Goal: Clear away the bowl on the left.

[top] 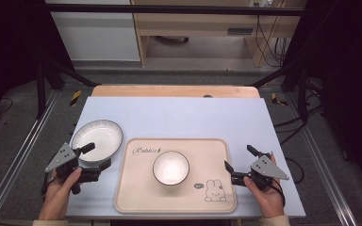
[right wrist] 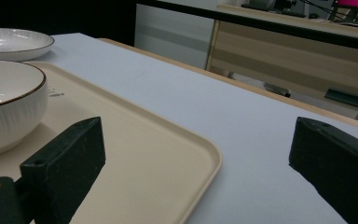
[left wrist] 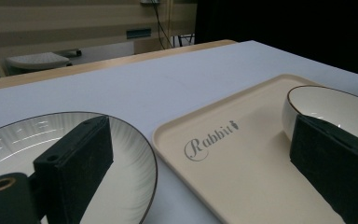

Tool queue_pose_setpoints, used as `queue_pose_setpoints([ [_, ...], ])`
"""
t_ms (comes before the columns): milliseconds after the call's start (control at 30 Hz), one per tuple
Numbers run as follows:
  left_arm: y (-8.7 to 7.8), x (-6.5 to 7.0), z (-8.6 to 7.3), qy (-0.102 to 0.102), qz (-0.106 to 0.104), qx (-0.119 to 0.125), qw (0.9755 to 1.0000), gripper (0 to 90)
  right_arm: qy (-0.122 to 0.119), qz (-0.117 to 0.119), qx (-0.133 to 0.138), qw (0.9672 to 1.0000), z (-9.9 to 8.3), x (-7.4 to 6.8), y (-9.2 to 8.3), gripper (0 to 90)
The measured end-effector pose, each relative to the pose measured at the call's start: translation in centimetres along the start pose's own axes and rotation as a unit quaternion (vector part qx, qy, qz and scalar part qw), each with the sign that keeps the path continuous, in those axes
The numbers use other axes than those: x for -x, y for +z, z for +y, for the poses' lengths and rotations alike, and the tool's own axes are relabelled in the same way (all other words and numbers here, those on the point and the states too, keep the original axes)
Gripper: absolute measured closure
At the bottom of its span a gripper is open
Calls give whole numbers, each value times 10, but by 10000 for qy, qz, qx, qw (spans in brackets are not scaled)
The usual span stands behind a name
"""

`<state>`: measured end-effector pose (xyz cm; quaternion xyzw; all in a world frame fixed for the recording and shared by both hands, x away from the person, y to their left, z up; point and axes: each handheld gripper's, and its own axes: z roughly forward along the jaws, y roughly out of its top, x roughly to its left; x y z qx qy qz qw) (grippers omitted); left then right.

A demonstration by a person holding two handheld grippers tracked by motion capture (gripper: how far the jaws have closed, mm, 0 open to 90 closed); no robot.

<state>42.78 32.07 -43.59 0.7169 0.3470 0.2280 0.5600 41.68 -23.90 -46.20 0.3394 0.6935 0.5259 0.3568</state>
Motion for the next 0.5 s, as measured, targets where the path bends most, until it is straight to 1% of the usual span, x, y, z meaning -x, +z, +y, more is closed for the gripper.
queue_pose_setpoints([
  [33, -1, -1, -2, 6, 27, -3, 10000, 59, -2, 1, 2, 10000, 0, 0, 0, 37],
  [67, -3, -2, -3, 58, 57, -25, 10000, 58, -4, 2, 1, 10000, 0, 0, 0, 37],
  [133, -5, -4, -7, 254, 148, -173, 9994, 59, -3, 2, 4, 10000, 0, 0, 0, 37],
  [167, -7, -5, -9, 318, 155, -243, 9991, 58, -5, 2, 2, 10000, 0, 0, 0, 38],
  [267, -10, -8, -12, 391, 156, -326, 9986, 58, -5, 1, 7, 10000, 0, 0, 0, 38],
  [367, -11, -9, -12, 361, 120, -222, 9990, 58, -10, 6, -7, 10000, 0, 0, 0, 37],
  [400, -10, -8, -12, 305, 88, -159, 9994, 57, -16, 10, -8, 10000, 0, 0, 1, 38],
  [433, -10, -8, -12, 305, 88, -159, 9994, 57, -15, 13, -6, 10000, 0, -1, 1, 38],
  [467, -10, -7, -12, 289, 17, -82, 9995, 56, -13, 17, -1, 10000, 0, -1, 1, 38],
  [500, -10, -7, -11, 287, 9, -48, 9996, 56, -17, 14, 6, 10000, 0, -1, 1, 38],
])
